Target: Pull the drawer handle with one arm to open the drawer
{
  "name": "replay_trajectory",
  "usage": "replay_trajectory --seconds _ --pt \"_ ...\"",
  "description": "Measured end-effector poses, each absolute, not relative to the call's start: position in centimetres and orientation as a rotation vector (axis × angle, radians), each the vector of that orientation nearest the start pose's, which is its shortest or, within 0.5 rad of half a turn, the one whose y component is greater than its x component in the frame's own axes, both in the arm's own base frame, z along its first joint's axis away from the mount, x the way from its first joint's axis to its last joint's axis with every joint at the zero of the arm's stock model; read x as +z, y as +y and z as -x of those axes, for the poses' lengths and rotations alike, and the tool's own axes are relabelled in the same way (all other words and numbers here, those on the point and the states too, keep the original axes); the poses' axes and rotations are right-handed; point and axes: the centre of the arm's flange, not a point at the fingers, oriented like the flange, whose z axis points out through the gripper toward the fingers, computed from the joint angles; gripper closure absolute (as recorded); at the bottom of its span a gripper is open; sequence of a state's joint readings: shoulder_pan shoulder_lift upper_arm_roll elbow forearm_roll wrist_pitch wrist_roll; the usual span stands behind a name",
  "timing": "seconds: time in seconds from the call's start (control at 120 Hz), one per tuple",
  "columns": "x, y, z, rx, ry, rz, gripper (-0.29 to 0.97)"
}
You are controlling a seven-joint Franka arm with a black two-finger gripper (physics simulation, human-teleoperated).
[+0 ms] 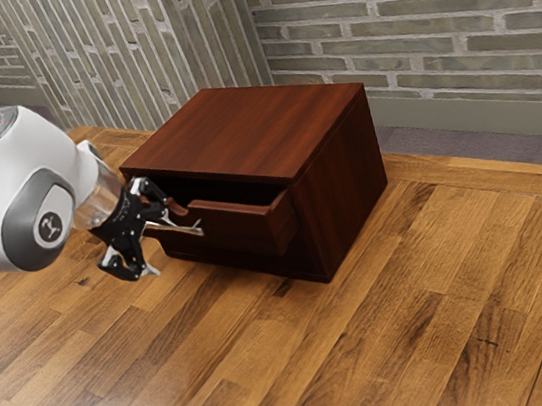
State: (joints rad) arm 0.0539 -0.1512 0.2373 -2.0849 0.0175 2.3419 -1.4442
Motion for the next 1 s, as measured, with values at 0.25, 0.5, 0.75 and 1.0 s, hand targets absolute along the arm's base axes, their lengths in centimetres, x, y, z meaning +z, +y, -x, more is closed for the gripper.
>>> replay_trajectory --seconds 0.25,0.5,0.75,1.0 --pt "53.4 15.9 -51.4 0.475 2.207 -1.880 0.17" --pt "53.4 15.2 -50.0 0.472 2.222 -1.890 0.17" --pt "53.6 14.9 -48.9 0.469 2.244 -1.875 0.17" --pt "53.8 14.7 -47.8 0.460 2.257 -1.849 0.17"
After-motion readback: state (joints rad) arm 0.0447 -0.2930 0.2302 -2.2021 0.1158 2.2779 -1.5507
